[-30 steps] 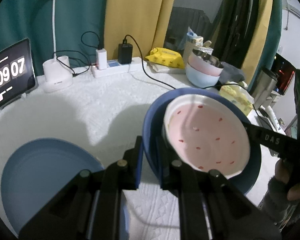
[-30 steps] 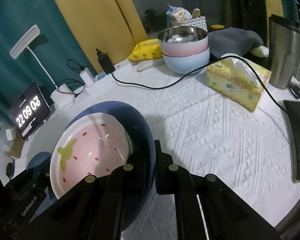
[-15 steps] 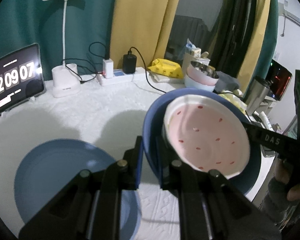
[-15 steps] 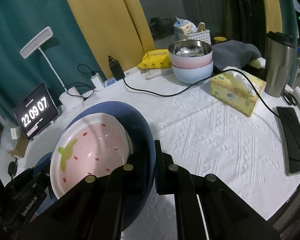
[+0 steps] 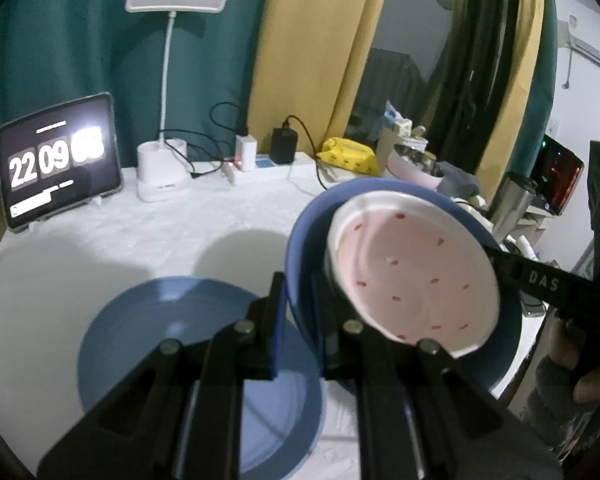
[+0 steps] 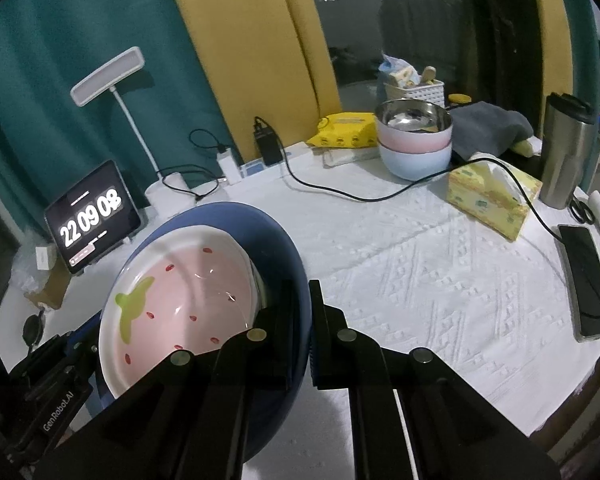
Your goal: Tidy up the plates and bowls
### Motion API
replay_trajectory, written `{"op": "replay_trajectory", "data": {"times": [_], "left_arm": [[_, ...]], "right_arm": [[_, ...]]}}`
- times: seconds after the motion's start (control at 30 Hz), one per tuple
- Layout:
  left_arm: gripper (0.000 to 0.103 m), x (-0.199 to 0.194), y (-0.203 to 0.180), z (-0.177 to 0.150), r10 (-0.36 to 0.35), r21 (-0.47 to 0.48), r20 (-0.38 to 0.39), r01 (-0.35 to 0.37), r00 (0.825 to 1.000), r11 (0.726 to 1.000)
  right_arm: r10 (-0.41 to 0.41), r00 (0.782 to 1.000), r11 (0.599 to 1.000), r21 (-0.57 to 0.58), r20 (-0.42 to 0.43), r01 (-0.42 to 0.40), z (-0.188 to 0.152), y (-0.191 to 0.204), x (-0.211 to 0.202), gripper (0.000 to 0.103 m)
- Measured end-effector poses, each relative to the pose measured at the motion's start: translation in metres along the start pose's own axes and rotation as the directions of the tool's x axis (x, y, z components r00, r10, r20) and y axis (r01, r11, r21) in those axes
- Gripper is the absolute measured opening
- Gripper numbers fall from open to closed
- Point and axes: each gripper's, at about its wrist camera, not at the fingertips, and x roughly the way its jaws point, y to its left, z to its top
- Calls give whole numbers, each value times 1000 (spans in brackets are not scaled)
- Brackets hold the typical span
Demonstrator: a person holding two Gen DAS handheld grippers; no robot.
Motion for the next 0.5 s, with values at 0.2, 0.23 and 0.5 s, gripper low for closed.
{"op": "replay_trajectory", "data": {"times": [0.2,0.23,0.5], "left_arm": [[11,-14,17,-3,13,-19,14,-12,1000,1000],[11,-15,19,-3,15,-21,15,-14,1000,1000],[11,-32,41,-13,40,-36,24,-39,999,999]], "right_arm": [[12,1000,1000,-26,5,-12,-3,22,-4,8],[15,1000,999,-28,6,-14,-4,24,-5,8],[38,999,998,-49,-1,-38,-13,48,-3,8]]}}
